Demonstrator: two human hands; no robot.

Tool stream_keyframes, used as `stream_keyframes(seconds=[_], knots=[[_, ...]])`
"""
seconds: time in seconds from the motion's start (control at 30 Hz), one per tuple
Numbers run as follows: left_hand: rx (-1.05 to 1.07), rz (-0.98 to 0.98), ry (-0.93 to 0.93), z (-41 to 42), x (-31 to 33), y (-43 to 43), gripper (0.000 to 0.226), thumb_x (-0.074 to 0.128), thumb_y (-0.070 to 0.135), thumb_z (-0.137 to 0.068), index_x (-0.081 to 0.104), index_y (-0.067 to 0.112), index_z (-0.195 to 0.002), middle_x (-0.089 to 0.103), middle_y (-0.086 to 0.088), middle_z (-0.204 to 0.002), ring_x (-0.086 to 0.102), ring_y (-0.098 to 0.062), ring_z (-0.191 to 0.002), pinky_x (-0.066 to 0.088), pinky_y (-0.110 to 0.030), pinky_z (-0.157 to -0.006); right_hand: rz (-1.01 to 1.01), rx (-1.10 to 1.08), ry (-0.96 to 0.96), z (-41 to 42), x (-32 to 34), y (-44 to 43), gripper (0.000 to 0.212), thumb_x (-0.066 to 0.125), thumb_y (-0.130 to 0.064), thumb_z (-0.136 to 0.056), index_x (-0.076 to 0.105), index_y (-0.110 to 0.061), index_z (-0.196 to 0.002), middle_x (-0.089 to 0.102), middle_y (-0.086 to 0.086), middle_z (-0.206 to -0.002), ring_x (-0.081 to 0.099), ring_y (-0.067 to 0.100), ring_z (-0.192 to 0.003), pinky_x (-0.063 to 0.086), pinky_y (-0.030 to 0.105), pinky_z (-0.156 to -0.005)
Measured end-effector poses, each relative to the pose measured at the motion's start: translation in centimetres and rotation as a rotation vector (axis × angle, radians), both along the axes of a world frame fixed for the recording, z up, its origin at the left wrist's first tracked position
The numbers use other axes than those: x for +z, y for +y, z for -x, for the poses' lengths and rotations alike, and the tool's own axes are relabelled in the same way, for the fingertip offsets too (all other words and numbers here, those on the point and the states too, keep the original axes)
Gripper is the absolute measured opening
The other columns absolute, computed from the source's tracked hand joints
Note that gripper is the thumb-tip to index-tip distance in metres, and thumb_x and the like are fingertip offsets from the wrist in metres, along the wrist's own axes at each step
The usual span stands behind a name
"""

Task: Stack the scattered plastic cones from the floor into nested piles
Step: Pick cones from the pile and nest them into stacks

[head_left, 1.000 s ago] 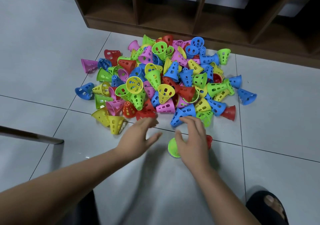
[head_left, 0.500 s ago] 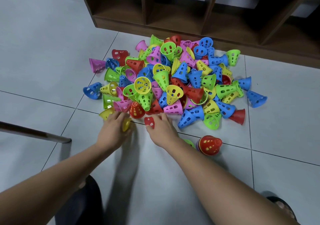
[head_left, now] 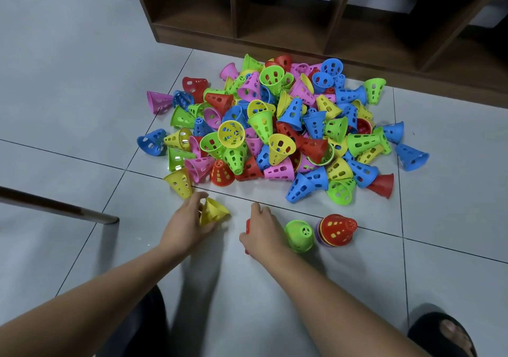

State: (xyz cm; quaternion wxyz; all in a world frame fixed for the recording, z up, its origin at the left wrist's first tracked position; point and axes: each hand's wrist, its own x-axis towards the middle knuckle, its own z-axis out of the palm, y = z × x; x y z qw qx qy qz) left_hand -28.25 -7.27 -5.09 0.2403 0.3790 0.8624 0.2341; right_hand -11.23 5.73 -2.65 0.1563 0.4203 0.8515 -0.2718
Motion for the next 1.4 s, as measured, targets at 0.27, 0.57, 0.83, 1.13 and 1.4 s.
stream_keyframes(seconds=[0.27,0.57,0.83,1.13,1.4], knots=[[-0.072,-0.154,-0.007,-0.8,2.9,2.4,0.067,0.089,0.041,-0.08,0.051,0.037,-0.135,0.064,0.006,-0.105,0.068,-0.008,-0.081,0.057,-0.026,-0.073,-0.134,-0.115,0.527,-0.7,6.6,1.0,0.058,0.072,-0.039,-0.096,0.048,-0.023,-0.146,0.049,-0.002,-0.136,0.057,0.024,-0.12,0.054,0.037,-0.094],[-0.386,-0.314,-0.014,-5.7,8.7,5.9,0.06,0.084,0.04,-0.089,0.065,0.032,-0.145,0.053,0.021,-0.102,0.058,0.001,-0.089,0.044,-0.007,-0.075,-0.328,-0.6,0.905,-9.6,9.8,4.7,0.047,0.077,-0.023,-0.097,0.062,-0.02,-0.142,0.049,-0.009,-0.13,0.053,-0.013,-0.114,0.037,-0.002,-0.09],[-0.544,-0.309,-0.007,-9.0,9.8,6.9,0.052,0.081,0.043,-0.091,0.067,0.036,-0.14,0.051,0.016,-0.103,0.058,-0.004,-0.086,0.046,-0.011,-0.076,-0.358,-0.729,0.796,-15.3,6.3,4.3,0.049,0.072,-0.016,-0.098,0.058,-0.019,-0.145,0.049,-0.005,-0.135,0.053,-0.002,-0.117,0.04,0.006,-0.094],[-0.648,-0.229,-0.018,-11.5,8.0,7.7,0.058,0.081,0.039,-0.091,0.056,0.037,-0.143,0.048,0.02,-0.125,0.059,-0.001,-0.096,0.04,-0.004,-0.081,-0.136,-0.794,0.663,-16.5,4.1,4.1,0.052,0.068,-0.042,-0.099,0.055,-0.029,-0.147,0.052,-0.015,-0.138,0.052,0.002,-0.121,0.046,0.023,-0.093],[-0.564,-0.154,-0.02,-9.2,6.3,6.1,0.054,0.075,0.055,-0.092,0.057,0.036,-0.139,0.055,0.021,-0.125,0.063,-0.002,-0.096,0.055,-0.023,-0.083,-0.094,-0.737,0.535,-13.9,3.4,3.3,0.049,0.054,-0.053,-0.104,0.054,-0.029,-0.147,0.051,-0.008,-0.141,0.057,0.02,-0.123,0.048,0.034,-0.091]])
